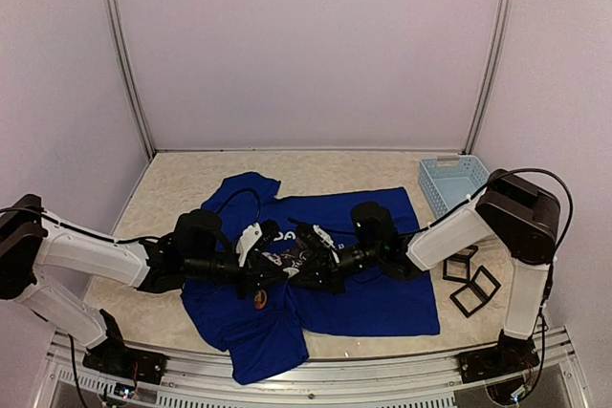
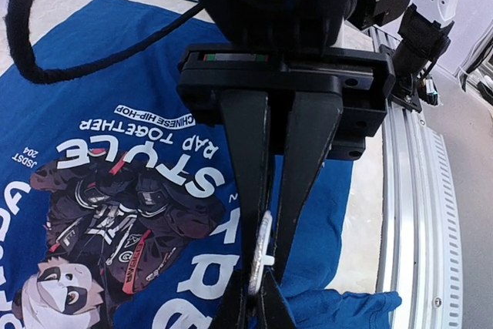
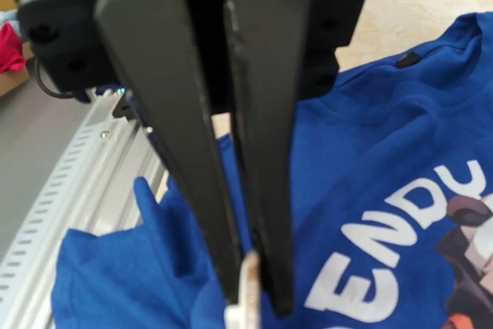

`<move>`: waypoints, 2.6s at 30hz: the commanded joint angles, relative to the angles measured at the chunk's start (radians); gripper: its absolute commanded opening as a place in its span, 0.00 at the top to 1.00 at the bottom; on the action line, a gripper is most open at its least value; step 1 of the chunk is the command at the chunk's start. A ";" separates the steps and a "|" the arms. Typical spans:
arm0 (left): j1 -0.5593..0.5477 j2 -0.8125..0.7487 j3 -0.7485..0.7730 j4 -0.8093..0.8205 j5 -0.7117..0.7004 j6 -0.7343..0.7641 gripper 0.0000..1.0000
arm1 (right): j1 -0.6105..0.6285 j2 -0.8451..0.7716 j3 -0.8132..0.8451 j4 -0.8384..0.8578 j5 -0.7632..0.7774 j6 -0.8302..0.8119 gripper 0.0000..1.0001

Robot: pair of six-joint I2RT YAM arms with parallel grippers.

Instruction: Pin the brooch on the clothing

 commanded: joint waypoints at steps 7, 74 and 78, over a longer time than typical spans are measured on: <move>-0.008 -0.066 -0.029 0.015 0.014 -0.030 0.81 | -0.041 0.000 0.002 0.105 -0.015 0.077 1.00; -0.062 -0.035 -0.001 0.024 -0.033 0.058 1.00 | -0.023 0.014 0.092 -0.044 0.110 0.128 0.91; -0.066 -0.035 0.002 0.026 -0.032 0.059 1.00 | -0.024 0.037 0.116 -0.037 0.103 0.185 0.91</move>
